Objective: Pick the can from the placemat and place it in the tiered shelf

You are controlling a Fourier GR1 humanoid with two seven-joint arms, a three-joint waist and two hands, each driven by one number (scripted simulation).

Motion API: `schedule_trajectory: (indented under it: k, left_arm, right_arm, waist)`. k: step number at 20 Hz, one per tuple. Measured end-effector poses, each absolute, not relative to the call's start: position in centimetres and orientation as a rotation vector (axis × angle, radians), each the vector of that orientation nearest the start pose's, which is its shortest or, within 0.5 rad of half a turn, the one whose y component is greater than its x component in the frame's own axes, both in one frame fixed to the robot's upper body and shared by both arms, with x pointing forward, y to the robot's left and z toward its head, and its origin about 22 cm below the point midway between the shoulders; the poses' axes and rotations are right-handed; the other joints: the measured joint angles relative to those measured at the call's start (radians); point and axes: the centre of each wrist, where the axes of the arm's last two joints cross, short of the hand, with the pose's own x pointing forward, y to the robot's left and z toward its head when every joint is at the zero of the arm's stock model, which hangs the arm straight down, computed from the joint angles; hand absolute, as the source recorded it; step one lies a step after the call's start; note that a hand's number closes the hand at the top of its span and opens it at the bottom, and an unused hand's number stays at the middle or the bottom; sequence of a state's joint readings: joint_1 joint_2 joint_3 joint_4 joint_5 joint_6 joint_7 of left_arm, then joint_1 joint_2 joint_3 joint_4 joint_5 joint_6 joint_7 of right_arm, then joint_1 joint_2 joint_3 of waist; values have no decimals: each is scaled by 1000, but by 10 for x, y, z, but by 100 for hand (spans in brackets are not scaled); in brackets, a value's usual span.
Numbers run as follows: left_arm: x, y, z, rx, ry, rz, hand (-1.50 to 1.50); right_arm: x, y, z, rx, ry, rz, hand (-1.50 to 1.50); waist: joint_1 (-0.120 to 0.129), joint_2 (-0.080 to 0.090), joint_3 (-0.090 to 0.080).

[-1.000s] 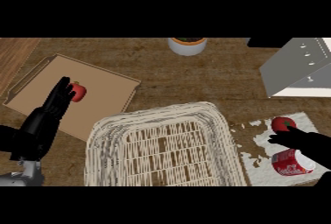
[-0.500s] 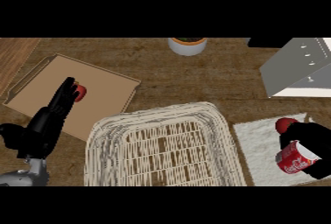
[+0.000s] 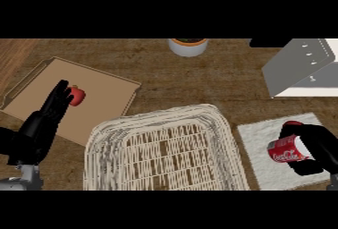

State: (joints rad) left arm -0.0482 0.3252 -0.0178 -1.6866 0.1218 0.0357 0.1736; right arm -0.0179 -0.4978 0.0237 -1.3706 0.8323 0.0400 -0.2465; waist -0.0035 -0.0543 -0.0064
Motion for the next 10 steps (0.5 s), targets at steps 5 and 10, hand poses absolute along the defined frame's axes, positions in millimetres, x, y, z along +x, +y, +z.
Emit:
schedule_trajectory:
  k: [5, 10]
  left_arm:
    - [247, 287, 57, 155, -1544, -152, 0]
    - [250, 287, 55, 164, -1550, -149, 0]
  right_arm:
    - [231, -307, 15, -877, -1425, 856, 150]
    - [214, -278, 69, -972, -1577, 619, 150]
  waist:
    - [-13, -3, 2]
    - [-25, -8, 5]
